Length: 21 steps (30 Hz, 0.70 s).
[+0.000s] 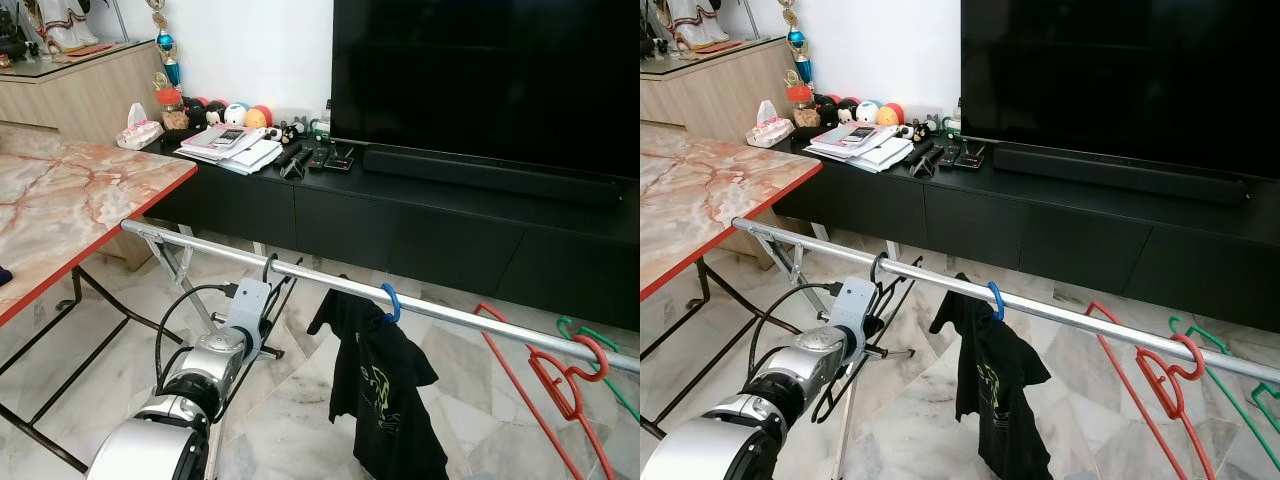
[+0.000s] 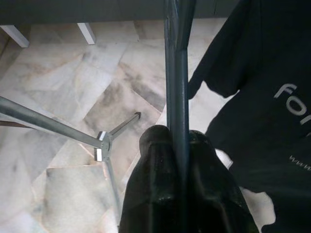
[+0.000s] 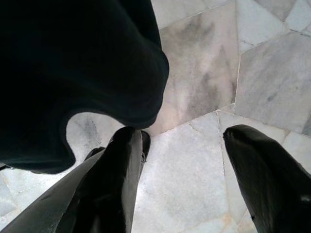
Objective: Hang hanger
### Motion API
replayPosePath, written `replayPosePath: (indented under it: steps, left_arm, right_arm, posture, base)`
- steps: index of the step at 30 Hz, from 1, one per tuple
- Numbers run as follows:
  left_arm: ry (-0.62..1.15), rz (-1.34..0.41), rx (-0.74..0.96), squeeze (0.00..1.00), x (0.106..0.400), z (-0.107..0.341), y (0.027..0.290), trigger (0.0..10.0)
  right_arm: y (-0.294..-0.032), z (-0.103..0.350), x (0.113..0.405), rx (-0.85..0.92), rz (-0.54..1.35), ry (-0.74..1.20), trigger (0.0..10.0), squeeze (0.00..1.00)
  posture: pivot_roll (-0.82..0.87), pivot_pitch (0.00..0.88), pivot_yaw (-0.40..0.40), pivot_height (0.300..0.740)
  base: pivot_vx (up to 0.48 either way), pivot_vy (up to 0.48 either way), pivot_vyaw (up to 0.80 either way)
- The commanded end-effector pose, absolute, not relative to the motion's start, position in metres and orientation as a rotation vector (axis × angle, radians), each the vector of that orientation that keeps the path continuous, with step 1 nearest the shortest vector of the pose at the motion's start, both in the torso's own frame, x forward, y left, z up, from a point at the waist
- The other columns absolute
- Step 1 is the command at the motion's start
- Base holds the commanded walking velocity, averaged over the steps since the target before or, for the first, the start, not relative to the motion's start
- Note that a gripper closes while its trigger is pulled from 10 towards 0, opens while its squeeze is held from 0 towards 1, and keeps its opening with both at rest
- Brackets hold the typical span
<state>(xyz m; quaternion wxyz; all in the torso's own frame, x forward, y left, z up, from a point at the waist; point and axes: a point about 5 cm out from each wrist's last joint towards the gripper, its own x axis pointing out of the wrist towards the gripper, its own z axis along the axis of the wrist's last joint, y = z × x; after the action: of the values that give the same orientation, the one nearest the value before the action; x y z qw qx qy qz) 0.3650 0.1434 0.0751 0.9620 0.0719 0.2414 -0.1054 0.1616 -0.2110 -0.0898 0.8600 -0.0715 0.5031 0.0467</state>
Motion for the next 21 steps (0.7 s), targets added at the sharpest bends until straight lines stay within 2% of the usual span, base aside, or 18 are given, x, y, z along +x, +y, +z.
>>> replayPosePath:
  steps: [1, 2, 16, 19, 21]
  left_arm:
    - [0.527, -0.200, 0.120, 0.96, 0.357, 0.063, 0.148, 10.0]
    - [0.523, -0.199, 0.120, 1.00, 0.357, 0.063, 0.148, 10.0]
    - [0.392, -0.222, 0.091, 1.00, 0.355, 0.075, 0.151, 10.0]
    - [0.373, -0.229, 0.092, 1.00, 0.345, 0.075, 0.157, 10.0]
    - [0.361, -0.227, 0.097, 1.00, 0.327, 0.075, 0.167, 10.0]
  right_arm:
    - [-0.212, -0.090, 0.161, -0.153, 0.096, 1.060, 10.0, 0.00]
    - [-0.212, -0.090, 0.161, -0.153, 0.096, 1.060, 10.0, 0.00]
    - [-0.212, -0.090, 0.160, -0.149, 0.098, 1.061, 10.0, 0.00]
    - [-0.212, -0.090, 0.160, -0.149, 0.099, 1.062, 10.0, 0.00]
    - [-0.211, -0.090, 0.160, -0.149, 0.099, 1.063, 10.0, 0.00]
  posture:
    - [-0.03, 0.000, -0.016, 0.740]
    - [-0.02, 0.000, -0.016, 0.740]
    - [-0.02, 0.000, -0.008, 0.740]
    - [-0.01, 0.003, -0.005, 0.740]
    - [0.00, 0.007, -0.006, 0.740]
  base:
    - [0.000, 0.000, 0.00]
    - [0.000, 0.000, 0.00]
    - [0.000, 0.000, 0.00]
    - [0.000, 0.000, 0.00]
    - [0.000, 0.000, 0.00]
